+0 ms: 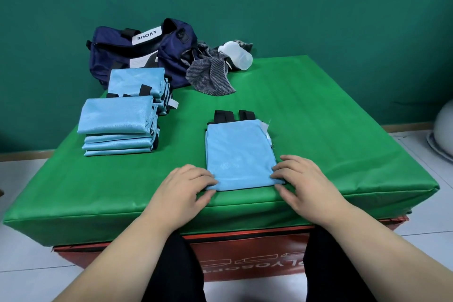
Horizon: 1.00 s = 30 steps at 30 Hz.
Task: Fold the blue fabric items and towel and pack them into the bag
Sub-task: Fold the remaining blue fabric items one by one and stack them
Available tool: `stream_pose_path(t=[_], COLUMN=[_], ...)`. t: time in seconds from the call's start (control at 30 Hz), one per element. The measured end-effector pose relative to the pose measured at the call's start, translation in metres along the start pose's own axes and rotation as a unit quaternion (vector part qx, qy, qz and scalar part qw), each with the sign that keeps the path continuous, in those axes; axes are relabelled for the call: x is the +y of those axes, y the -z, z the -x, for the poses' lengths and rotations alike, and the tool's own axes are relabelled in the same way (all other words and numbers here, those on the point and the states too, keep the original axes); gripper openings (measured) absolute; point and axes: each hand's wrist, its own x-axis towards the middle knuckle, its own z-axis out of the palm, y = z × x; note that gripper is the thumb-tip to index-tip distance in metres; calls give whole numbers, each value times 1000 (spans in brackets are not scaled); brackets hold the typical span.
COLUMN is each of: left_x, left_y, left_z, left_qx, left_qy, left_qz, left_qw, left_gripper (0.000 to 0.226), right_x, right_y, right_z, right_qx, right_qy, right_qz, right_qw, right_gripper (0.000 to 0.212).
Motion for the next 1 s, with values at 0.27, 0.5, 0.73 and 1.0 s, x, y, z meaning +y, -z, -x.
stream_pose_path(t=[0.27, 0.5, 0.73, 1.0], left_x=[11, 27, 28, 10], left_y=[1, 7, 8, -8], left_z=[-1, -1, -25, -74], left_qx=[3, 84, 104, 127], left_qy=[16, 20, 188, 277], left_qz=[3, 96, 228, 358], left_qw=[1000, 992, 950, 883], left_gripper=[40, 14, 23, 37], right_x=[-10, -21, -29, -6], right_y=[-5, 7, 14, -2], right_z=[-5, -4, -35, -103], right_qx=[47, 115, 152, 93], right_qy=[-28, -43, -141, -253], right_qz=[-65, -154, -124, -116], right_qw=[996, 980, 970, 956], right_gripper=[16, 11, 6, 27])
